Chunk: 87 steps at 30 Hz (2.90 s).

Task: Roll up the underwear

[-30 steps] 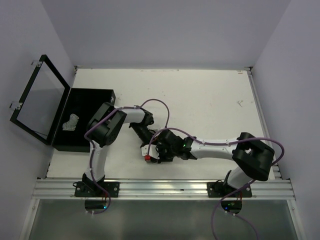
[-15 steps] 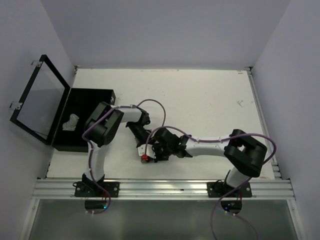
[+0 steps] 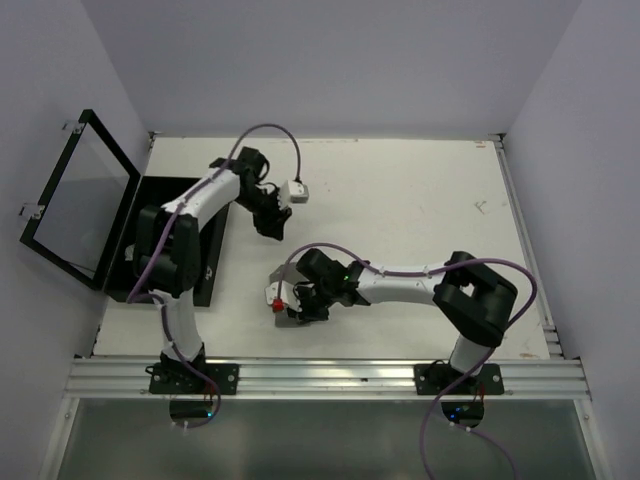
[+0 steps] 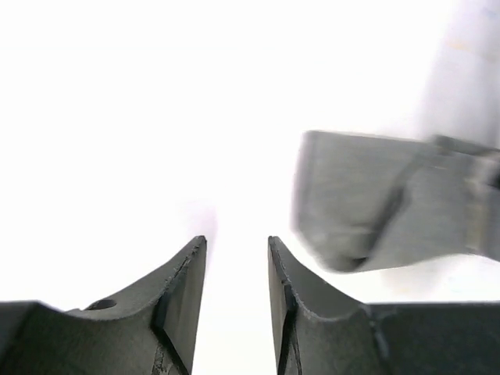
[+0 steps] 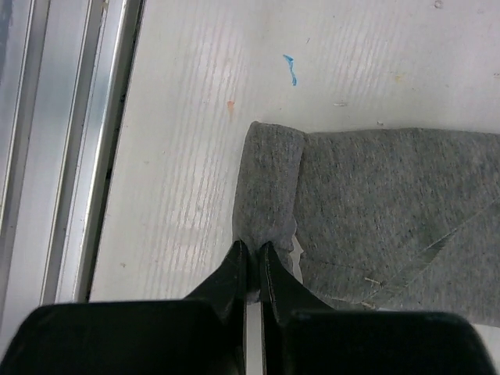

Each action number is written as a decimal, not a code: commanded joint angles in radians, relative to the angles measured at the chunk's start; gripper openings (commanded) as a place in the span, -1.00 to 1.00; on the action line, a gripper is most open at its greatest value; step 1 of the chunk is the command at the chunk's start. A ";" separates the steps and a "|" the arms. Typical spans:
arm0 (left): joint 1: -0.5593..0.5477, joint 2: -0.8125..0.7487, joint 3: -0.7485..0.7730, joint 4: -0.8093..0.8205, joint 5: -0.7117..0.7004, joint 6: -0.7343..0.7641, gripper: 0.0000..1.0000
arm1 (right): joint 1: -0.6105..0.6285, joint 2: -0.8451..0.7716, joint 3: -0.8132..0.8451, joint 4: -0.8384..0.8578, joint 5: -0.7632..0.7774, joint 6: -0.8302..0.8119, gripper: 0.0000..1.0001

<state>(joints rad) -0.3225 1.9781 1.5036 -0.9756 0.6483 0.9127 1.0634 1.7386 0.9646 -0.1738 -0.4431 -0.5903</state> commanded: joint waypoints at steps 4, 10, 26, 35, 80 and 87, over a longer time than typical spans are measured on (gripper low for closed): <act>0.201 -0.287 0.017 0.176 0.030 -0.006 -0.11 | -0.095 0.176 0.095 -0.223 -0.176 0.170 -1.00; 0.280 -0.776 -0.408 0.331 -0.012 0.116 -0.14 | -0.184 0.343 0.215 -0.291 -0.331 0.241 -1.00; -0.285 -1.049 -1.010 0.464 -0.131 0.071 -0.04 | -0.241 0.481 0.226 -0.211 -0.361 0.262 -1.00; -0.463 -0.929 -1.048 0.607 -0.211 -0.021 -0.05 | -0.258 0.489 0.214 -0.205 -0.368 0.271 -1.00; -0.210 0.264 -0.171 0.012 -0.125 -0.023 -0.92 | -0.582 -0.452 0.160 -0.574 -0.179 -0.089 -0.24; -0.184 0.292 -0.105 0.006 -0.118 -0.001 -0.85 | -0.208 -0.305 0.077 -0.324 0.069 -0.011 -0.19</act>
<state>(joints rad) -0.5247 2.1586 1.4330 -1.0840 0.8864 0.8051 0.7856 1.3911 1.0752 -0.6403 -0.5053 -0.6235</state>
